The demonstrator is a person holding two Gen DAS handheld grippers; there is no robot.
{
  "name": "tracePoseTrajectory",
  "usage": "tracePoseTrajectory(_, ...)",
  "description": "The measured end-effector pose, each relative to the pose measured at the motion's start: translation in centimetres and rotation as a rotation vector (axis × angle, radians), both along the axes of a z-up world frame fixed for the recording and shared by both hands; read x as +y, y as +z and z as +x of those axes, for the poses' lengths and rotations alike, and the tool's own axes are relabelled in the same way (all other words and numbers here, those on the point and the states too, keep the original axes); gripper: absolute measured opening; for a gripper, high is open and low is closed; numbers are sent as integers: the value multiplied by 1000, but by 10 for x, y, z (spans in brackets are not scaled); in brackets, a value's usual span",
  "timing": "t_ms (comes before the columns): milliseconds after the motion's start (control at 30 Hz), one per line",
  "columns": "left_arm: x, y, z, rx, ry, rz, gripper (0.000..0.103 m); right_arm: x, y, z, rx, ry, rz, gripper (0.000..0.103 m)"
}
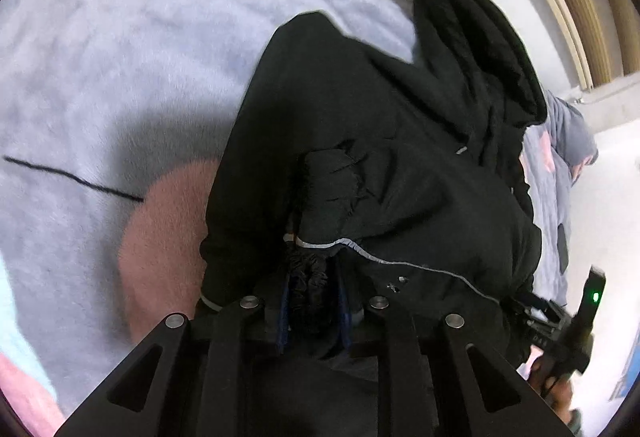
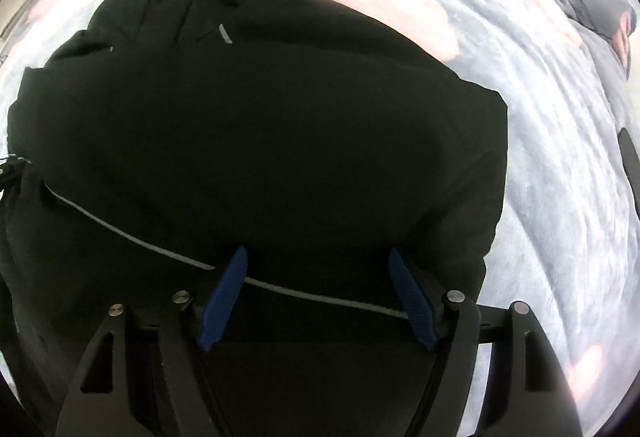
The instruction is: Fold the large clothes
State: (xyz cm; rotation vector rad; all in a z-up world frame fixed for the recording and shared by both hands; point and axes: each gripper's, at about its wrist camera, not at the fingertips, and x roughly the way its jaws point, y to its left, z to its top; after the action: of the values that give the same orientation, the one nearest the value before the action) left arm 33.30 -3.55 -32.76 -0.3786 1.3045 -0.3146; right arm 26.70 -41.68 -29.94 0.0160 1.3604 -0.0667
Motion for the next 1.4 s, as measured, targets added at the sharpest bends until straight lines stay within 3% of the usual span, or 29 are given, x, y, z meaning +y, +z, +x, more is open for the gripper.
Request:
tracePoseTrajectory(67, 1, 14, -3, -31, -4, 30, 24, -2, 9, 4, 14, -1, 22, 76)
tracePoseTrajectory(167, -1, 56, -15, -139, -2, 50, 28, -6, 42, 3, -58, -13, 79, 76)
tracePoseTrajectory(233, -6, 81, -19, -225, -5, 51, 45, -4, 64, 5, -136, -3, 83, 76)
tracePoseTrajectory(300, -17, 92, -20, -264, -29, -7, 53, 0, 70, 11, -171, 6, 56, 76)
tracePoseTrajectory(367, -33, 86, -18, -257, -76, -56, 53, 2, 59, 22, -158, 10, 29, 76)
tracePoseTrajectory(467, -64, 54, -14, -200, -145, -20, 53, 4, 34, 28, -89, -17, 23, 71)
tracePoseTrajectory(567, -82, 5, -10, -79, -167, 43, 52, -1, 8, 28, -47, -30, 31, 71)
tracePoseTrajectory(633, -83, -11, -12, -83, -171, 62, 50, 0, 5, 29, -54, -21, 26, 71)
tracePoseTrajectory(767, -85, -10, -8, -76, -174, 65, 51, 0, 4, 31, -48, -6, 26, 72)
tracePoseTrajectory(933, -86, 22, -7, -131, -203, 61, 51, -15, 28, 30, -53, -30, 120, 72)
tracePoseTrajectory(1133, -81, 87, 41, -307, -195, 15, 51, -44, 76, 58, -196, -80, 197, 72)
tracePoseTrajectory(1267, -91, 97, 87, -366, -188, 74, 51, -57, 96, 100, -274, -93, 168, 72)
tracePoseTrajectory(1400, -93, 92, 140, -354, -133, 54, 52, -74, 100, 153, -327, -117, 186, 72)
